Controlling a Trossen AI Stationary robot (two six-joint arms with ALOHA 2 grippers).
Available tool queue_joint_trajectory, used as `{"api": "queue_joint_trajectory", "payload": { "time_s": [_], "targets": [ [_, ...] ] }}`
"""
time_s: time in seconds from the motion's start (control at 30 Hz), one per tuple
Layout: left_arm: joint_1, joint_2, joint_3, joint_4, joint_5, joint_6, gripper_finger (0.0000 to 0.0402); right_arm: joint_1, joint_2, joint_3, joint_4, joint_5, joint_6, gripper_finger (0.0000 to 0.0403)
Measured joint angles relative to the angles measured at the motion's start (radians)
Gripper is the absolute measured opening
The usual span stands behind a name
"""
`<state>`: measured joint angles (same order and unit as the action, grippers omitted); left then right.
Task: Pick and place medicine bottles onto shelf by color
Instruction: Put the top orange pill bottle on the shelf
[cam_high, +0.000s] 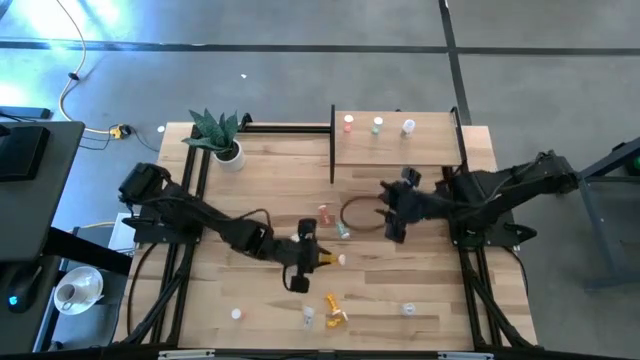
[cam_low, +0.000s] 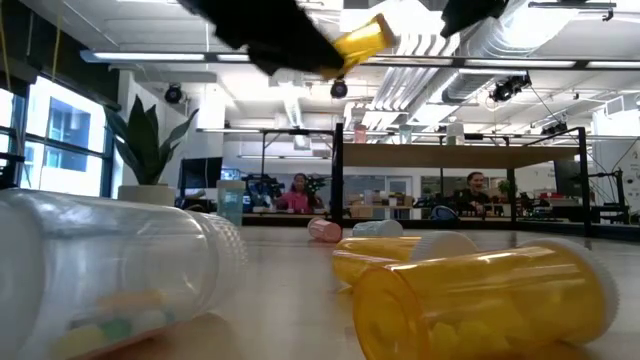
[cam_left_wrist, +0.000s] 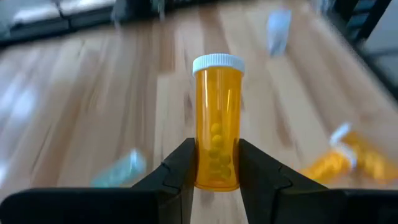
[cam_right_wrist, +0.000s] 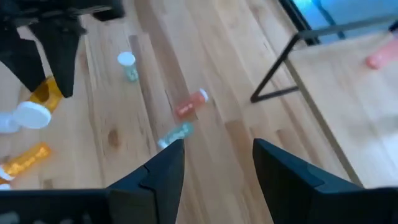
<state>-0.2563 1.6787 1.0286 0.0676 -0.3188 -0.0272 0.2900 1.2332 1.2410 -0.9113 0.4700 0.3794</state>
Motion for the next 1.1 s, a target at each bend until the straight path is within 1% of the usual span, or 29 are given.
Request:
{"api": "queue_joint_trajectory", "payload": {
  "time_s": [0.07, 0.17, 0.27, 0.4, 0.53, 0.7, 0.8, 0.9, 0.97, 1.1],
  "targets": [
    [0.029, 0.0, 0.0, 0.043, 0.054, 0.013, 0.0085, 0.039, -0.004, -0.048, 0.028, 0.019, -0.002, 0.0181],
    [0.072, 0.0, 0.0, 0.104, 0.141, 0.021, 0.0085, 0.078, -0.01, -0.124, 0.076, 0.023, 0.037, 0.0181],
    [0.109, 0.0, 0.0, 0.152, 0.194, 0.022, 0.0085, 0.11, -0.009, -0.195, 0.141, 0.027, 0.073, 0.0181],
    [0.147, 0.0, 0.0, 0.202, 0.254, 0.024, 0.0085, 0.149, -0.009, -0.267, 0.25, 0.028, 0.07, 0.0181],
    [0.184, 0.0, -0.001, 0.255, 0.354, 0.024, 0.0085, 0.189, -0.01, -0.319, 0.345, 0.029, 0.068, 0.0181],
    [0.228, 0.0, -0.089, 0.468, 0.47, -0.021, 0.0085, 0.242, -0.01, -0.371, 0.449, 0.049, 0.065, 0.0181],
    [0.246, 0.0, -0.156, 0.594, 0.476, -0.03, 0.0085, 0.271, -0.01, -0.393, 0.51, 0.092, 0.05, 0.0181],
    [0.256, 0.0, -0.209, 0.689, 0.472, -0.023, 0.0086, 0.285, -0.01, -0.416, 0.603, 0.126, 0.001, 0.0181],
    [0.259, 0.0, -0.227, 0.721, 0.467, -0.022, 0.0089, 0.286, -0.01, -0.43, 0.685, 0.133, -0.046, 0.0181],
    [0.262, 0.0, -0.239, 0.724, 0.464, -0.021, 0.0092, 0.265, -0.01, -0.451, 0.835, 0.134, -0.136, 0.0181]
  ]
}}
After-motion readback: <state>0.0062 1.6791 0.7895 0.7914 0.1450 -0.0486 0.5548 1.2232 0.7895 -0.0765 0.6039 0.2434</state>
